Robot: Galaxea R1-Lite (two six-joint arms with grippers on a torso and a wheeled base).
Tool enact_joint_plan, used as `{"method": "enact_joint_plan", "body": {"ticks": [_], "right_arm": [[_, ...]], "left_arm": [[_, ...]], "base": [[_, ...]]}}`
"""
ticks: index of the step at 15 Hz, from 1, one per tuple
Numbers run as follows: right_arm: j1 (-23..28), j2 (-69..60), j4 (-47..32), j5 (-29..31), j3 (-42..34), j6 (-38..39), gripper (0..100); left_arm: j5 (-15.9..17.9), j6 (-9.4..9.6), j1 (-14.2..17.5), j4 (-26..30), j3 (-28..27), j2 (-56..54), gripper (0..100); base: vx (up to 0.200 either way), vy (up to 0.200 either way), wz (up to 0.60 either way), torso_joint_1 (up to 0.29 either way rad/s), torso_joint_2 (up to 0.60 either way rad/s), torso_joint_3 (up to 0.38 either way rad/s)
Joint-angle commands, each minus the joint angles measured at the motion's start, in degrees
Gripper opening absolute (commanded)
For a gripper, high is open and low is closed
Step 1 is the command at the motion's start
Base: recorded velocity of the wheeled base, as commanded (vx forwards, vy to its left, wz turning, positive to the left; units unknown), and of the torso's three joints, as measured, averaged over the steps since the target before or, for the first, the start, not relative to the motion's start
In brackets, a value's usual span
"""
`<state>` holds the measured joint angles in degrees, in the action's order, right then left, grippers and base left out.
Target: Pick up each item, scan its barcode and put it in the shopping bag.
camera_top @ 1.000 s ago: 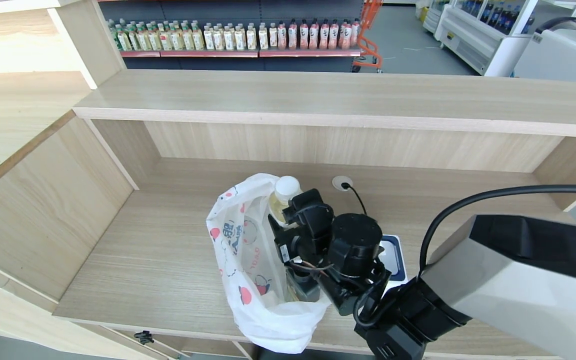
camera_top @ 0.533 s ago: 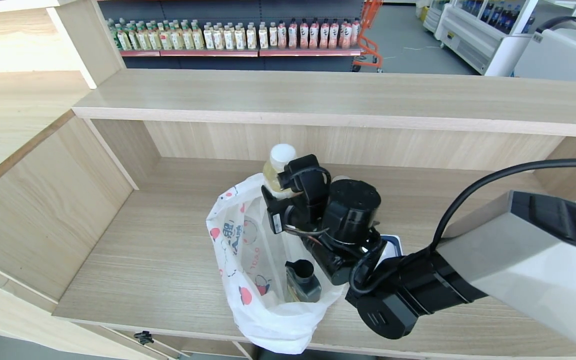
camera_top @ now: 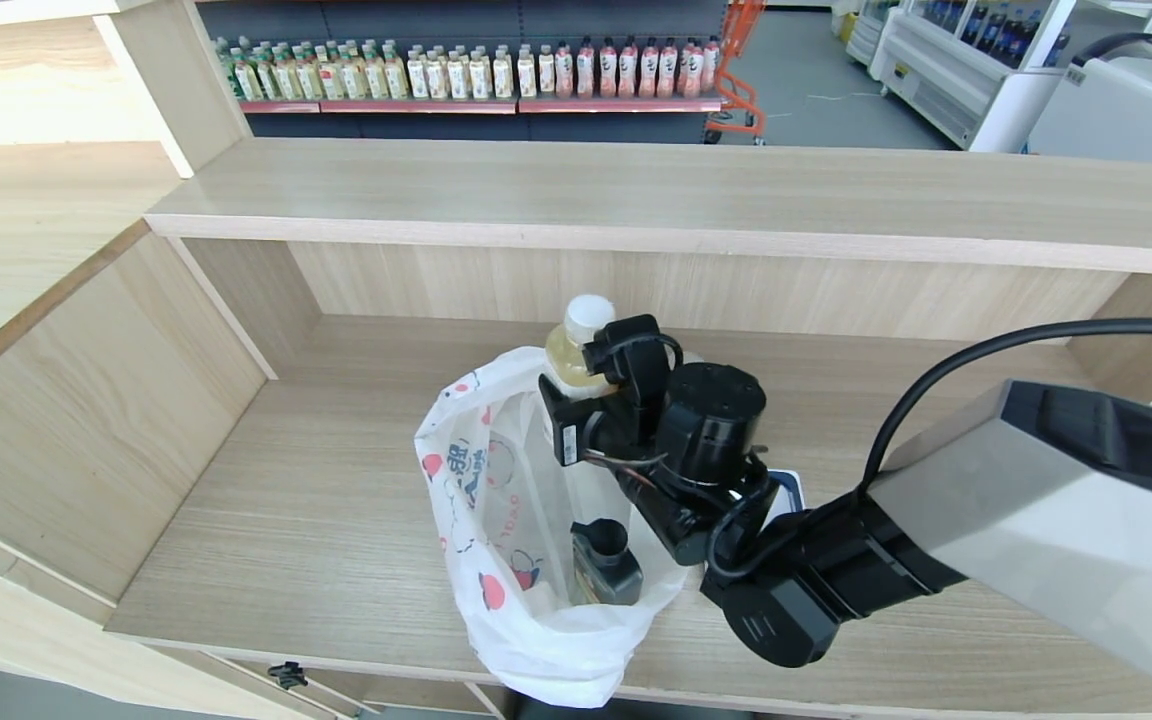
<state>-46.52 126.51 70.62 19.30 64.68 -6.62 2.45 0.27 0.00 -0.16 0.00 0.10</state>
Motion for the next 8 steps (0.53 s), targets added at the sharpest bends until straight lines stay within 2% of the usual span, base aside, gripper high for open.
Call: {"method": "enact_joint_plan", "body": {"ticks": [1, 8], "right_arm": [[0.73, 0.22, 0.22, -0.14, -0.87, 0.38, 0], [2.84, 0.75, 0.83, -1.37, -4.39, 2.05, 0]], "left_arm": [[0.01, 0.0, 0.0, -0.02, 0.0, -0.01, 100], [0.01, 0.0, 0.0, -0.02, 0.0, -0.01, 100]], "base": [[0.0, 0.0, 0.0, 0.0, 0.0, 0.0], [0.0, 0.0, 0.0, 0.0, 0.0, 0.0]]}}
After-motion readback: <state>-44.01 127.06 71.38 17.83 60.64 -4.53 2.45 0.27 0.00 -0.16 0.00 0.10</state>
